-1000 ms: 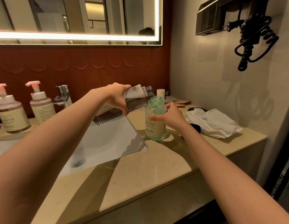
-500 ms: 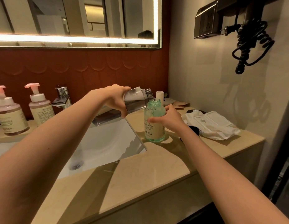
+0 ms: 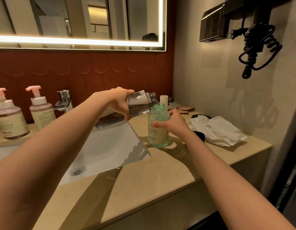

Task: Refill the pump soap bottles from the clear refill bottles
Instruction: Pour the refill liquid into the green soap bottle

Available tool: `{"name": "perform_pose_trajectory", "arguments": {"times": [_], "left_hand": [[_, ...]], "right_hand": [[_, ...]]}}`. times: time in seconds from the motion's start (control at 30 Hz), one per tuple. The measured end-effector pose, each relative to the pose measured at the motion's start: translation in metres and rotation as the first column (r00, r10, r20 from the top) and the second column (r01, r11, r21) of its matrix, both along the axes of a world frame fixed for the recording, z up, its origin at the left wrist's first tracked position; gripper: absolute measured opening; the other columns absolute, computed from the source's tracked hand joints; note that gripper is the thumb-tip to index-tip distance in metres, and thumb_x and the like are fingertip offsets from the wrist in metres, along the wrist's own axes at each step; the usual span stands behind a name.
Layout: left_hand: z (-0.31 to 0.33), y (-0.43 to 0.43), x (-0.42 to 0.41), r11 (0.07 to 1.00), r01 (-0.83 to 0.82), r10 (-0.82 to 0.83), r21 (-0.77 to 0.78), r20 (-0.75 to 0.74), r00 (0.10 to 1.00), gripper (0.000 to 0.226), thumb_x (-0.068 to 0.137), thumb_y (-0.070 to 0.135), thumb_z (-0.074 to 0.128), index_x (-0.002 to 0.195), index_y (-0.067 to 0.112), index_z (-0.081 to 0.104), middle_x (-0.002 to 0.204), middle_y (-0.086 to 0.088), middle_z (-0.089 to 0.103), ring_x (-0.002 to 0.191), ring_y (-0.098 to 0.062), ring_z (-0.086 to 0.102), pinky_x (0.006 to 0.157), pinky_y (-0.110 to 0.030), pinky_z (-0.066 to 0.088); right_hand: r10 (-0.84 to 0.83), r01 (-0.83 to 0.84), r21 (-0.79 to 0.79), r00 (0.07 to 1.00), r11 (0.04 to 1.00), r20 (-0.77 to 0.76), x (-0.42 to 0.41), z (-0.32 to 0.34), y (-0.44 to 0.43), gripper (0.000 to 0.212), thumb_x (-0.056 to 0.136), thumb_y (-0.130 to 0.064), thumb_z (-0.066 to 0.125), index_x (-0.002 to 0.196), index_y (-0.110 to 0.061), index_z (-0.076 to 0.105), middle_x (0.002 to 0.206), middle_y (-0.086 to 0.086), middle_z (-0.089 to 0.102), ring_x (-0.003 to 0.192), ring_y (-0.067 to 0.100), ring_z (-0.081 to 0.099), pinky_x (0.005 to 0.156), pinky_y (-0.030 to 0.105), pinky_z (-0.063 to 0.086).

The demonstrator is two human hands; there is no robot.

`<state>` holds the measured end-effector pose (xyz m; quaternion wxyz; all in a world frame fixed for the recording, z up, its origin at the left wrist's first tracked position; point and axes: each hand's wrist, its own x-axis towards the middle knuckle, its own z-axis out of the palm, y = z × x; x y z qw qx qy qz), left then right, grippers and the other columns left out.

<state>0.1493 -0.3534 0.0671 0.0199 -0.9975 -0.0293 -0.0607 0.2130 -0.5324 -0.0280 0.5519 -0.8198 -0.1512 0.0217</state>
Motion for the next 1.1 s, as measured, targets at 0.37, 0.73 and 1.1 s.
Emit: {"name": "perform_pose_trajectory", "arguments": {"times": [0.37,0.73,1.1], "left_hand": [[0.0004,0.0004,0.0,1.0,0.015,-0.015,-0.001,-0.004,1.0,0.073,0.056,0.033,0.084,0.117,0.019,0.046,0.107,-0.004,0.056,0.093,-0.024,0.053,0.076,-0.035,0.049],[0.002,0.0005,0.001,1.0,0.027,-0.027,-0.005,-0.022,0.999,0.068,0.056,0.032,0.084,0.112,0.021,0.046,0.106,-0.003,0.056,0.092,-0.022,0.053,0.071,-0.032,0.046],[0.0029,0.0007,0.0007,1.0,0.012,-0.011,0.022,-0.014,1.0,0.073,0.053,0.034,0.084,0.115,0.02,0.047,0.107,-0.003,0.057,0.094,-0.025,0.054,0.083,-0.04,0.052]], "right_hand": [[0.005,-0.004,0.004,1.0,1.0,-0.008,-0.0009,0.0014,0.0002,0.069,0.07,-0.024,0.081,0.123,-0.014,0.039,0.128,0.005,0.054,0.118,0.024,0.052,0.091,0.04,0.047],[0.0,0.0,0.008,1.0,1.0,-0.002,0.0013,-0.0005,0.0002,0.068,0.068,-0.025,0.082,0.12,-0.015,0.04,0.126,0.005,0.054,0.117,0.024,0.052,0.091,0.04,0.047],[-0.004,0.004,0.002,1.0,1.0,0.002,0.0025,-0.0008,0.0014,0.066,0.068,-0.026,0.082,0.117,-0.015,0.039,0.127,0.005,0.054,0.118,0.024,0.052,0.093,0.041,0.047]]}}
